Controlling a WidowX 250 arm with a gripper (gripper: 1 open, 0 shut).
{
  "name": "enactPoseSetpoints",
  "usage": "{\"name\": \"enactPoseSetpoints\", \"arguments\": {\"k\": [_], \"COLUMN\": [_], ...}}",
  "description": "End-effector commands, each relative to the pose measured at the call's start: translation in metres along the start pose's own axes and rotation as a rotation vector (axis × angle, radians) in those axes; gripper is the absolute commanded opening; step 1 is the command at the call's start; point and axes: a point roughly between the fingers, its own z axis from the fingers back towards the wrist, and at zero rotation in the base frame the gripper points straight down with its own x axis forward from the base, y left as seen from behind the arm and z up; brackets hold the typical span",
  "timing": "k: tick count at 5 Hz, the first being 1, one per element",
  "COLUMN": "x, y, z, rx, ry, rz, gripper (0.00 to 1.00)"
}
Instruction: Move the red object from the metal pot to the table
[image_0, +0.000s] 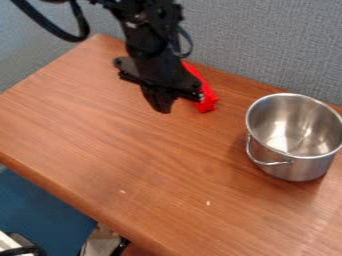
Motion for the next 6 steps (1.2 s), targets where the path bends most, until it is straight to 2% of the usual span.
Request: {"name": "enactPoseSetpoints", "arguments": {"k": [1,2,3,4,5,6], "x": [0.021,0.029,0.022,0.019,0.03,0.04], "y": [0.02,0.028,0.025,0.022,0.028,0.031], "z": [-0.009,-0.024,-0.039,-0.035,-0.044,-0.051], "rx": [0.032,0.068,0.066,0.057,0.056,0.049], "ry": [0.026,0.081,0.143,0.18,0.178,0.173], "rz": [0.052,0.08,0.103,0.136,0.213,0.284], "gripper": [0.0,0.0,0.0,0.0,1.0,1.0]}}
